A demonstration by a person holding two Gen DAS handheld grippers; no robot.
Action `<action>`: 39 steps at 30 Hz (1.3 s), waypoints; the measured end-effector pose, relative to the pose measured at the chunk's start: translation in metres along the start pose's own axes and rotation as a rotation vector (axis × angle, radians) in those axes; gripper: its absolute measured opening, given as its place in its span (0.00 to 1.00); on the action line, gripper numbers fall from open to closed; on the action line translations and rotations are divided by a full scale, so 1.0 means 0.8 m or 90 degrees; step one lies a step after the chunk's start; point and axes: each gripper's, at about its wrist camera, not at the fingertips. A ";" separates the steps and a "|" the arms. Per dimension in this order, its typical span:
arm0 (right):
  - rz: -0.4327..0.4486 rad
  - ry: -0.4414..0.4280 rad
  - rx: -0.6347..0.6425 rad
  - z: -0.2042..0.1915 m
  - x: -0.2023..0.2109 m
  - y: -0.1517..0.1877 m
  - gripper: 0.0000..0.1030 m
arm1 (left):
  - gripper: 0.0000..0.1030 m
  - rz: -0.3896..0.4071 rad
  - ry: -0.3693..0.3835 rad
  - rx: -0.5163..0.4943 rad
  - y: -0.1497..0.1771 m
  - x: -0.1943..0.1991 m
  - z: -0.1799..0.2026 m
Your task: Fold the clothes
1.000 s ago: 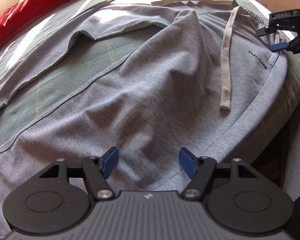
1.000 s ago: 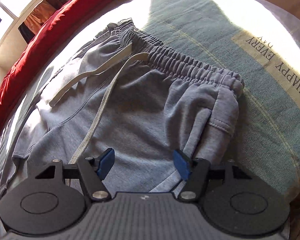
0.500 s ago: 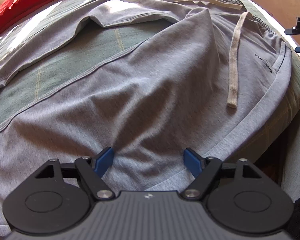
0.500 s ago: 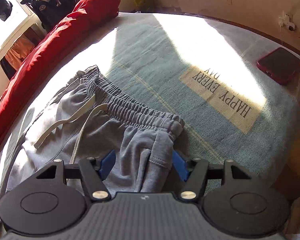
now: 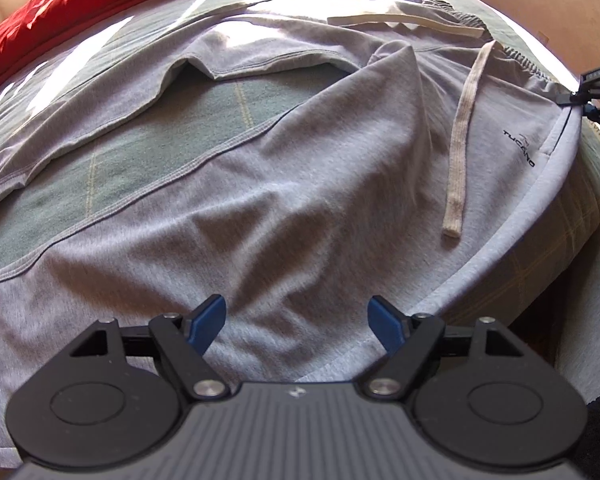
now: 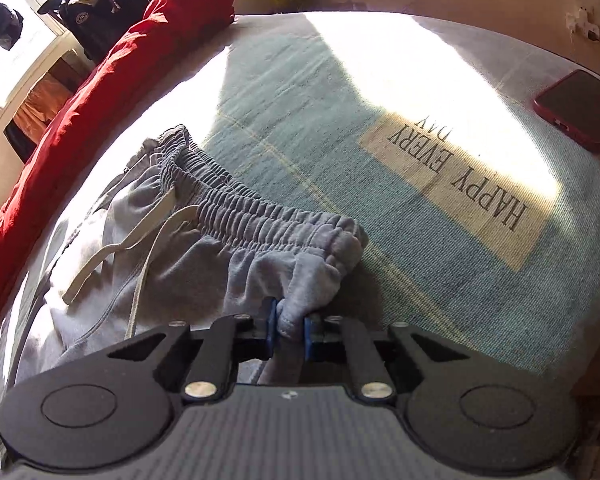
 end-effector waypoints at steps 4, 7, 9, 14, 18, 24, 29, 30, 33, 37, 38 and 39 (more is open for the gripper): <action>-0.014 0.007 -0.004 0.018 0.006 0.001 0.15 | 0.76 0.007 0.009 -0.016 -0.005 0.001 0.006; -0.017 0.016 -0.010 0.018 0.008 0.000 0.27 | 0.76 0.013 0.010 -0.024 -0.011 0.004 0.010; 0.012 0.042 0.003 0.008 0.016 -0.007 0.36 | 0.76 0.021 0.013 -0.026 -0.014 0.008 0.011; 0.043 -0.019 0.085 -0.039 0.018 -0.049 0.45 | 0.76 0.029 0.023 -0.024 -0.030 0.010 0.010; 0.018 -0.078 0.164 -0.091 -0.020 -0.081 0.45 | 0.76 0.026 0.026 -0.025 -0.047 0.004 0.013; -0.047 -0.100 0.248 -0.139 -0.104 -0.097 0.45 | 0.76 0.017 0.037 -0.035 -0.072 -0.008 0.019; -0.065 -0.111 0.330 -0.162 -0.142 -0.089 0.42 | 0.76 0.005 0.036 -0.044 -0.090 -0.022 0.019; -0.056 -0.107 0.346 -0.164 -0.142 -0.085 0.33 | 0.76 0.003 0.038 -0.046 -0.092 -0.025 0.020; -0.020 -0.082 0.381 -0.168 -0.132 -0.082 0.19 | 0.76 -0.004 0.043 -0.056 -0.098 -0.033 0.023; 0.028 -0.028 0.433 -0.179 -0.121 -0.080 0.17 | 0.76 -0.009 0.051 -0.068 -0.104 -0.043 0.028; 0.032 -0.014 0.438 -0.182 -0.125 -0.082 0.17 | 0.76 -0.008 0.053 -0.068 -0.104 -0.043 0.029; 0.035 0.000 0.442 -0.184 -0.129 -0.084 0.17 | 0.76 -0.007 0.054 -0.068 -0.104 -0.043 0.030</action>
Point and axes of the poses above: each gripper's, at about its wrist camera, not at the fingertips, and x roughly against the way its jaws point, z to its right, y to its underside, and after that the axes turned 9 degrees about -x, right-handed
